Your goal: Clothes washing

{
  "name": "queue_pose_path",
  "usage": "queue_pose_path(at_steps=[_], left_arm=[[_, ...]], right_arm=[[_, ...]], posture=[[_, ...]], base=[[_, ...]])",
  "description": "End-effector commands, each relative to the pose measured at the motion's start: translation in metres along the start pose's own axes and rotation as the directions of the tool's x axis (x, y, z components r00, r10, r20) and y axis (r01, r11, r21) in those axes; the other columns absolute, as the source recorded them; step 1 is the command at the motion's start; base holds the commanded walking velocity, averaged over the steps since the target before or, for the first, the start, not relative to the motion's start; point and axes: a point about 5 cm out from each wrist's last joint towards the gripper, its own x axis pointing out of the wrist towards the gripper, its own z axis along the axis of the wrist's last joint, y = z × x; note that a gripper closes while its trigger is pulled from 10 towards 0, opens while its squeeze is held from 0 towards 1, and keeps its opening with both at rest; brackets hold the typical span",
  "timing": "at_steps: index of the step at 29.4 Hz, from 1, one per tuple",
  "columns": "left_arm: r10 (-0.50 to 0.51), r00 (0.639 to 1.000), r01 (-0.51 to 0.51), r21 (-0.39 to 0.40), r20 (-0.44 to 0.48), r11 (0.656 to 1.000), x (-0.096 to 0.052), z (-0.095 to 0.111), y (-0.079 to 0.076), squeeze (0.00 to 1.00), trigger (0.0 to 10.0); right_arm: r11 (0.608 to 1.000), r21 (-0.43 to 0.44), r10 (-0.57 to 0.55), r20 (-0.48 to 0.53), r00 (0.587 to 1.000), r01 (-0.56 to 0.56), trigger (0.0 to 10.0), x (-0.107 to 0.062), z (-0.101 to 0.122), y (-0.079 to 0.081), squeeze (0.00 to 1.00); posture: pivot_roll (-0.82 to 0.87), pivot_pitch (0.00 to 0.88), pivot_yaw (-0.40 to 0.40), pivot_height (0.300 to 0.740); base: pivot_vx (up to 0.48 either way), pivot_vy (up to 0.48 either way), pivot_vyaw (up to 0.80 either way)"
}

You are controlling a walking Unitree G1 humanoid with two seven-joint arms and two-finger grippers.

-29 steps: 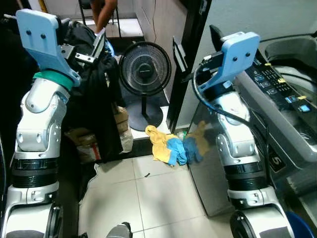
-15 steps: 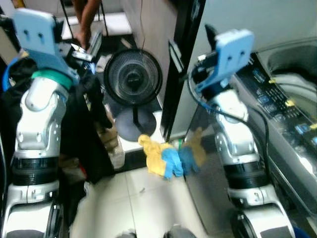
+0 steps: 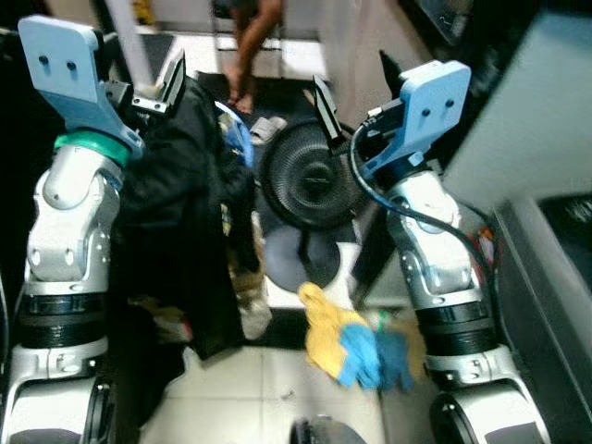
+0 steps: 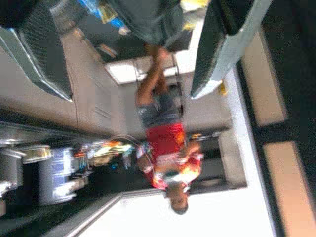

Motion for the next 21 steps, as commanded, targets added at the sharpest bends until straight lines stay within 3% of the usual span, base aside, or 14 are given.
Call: queue_pose_path(at_steps=[1, 8, 15, 21], left_arm=[[-0.001, 1.000, 0.001, 0.014, -0.006, 1.000, -0.0004, -0.0003, -0.0004, 0.00, 10.0], [-0.003, 1.000, 0.003, 0.011, -0.007, 1.000, -0.0004, -0.0010, -0.0009, 0.00, 10.0], [-0.005, 1.000, 0.005, 0.008, -0.009, 1.000, -0.0003, -0.0018, -0.0016, 0.00, 10.0], [-0.018, 0.999, 0.018, 0.007, -0.042, 1.000, -0.0011, -0.0060, -0.0030, 0.00, 10.0]], right_arm=[[1.000, 0.011, -0.007, 0.000, 1.000, 0.007, 10.0, 0.0002, 0.0003, -0.0007, 0.00], [0.999, 0.041, -0.023, -0.003, 1.000, 0.023, 10.0, -0.0001, -0.0001, -0.0027, 0.00], [0.998, 0.045, -0.031, -0.004, 1.000, 0.031, 10.0, 0.0001, 0.0004, -0.0048, 0.00], [0.999, 0.028, -0.028, -0.002, 1.000, 0.029, 10.0, 0.0003, 0.0008, -0.0050, 0.00]], posture=[[0.09, 0.017, 0.013, 0.740], [0.09, 0.021, 0.013, 0.740], [0.09, 0.022, 0.013, 0.740], [0.09, 0.027, 0.014, 0.740]], base=[[0.469, 0.000, 0.00], [0.451, 0.000, 0.00], [0.438, 0.000, -0.72], [0.000, 0.000, 0.00]])
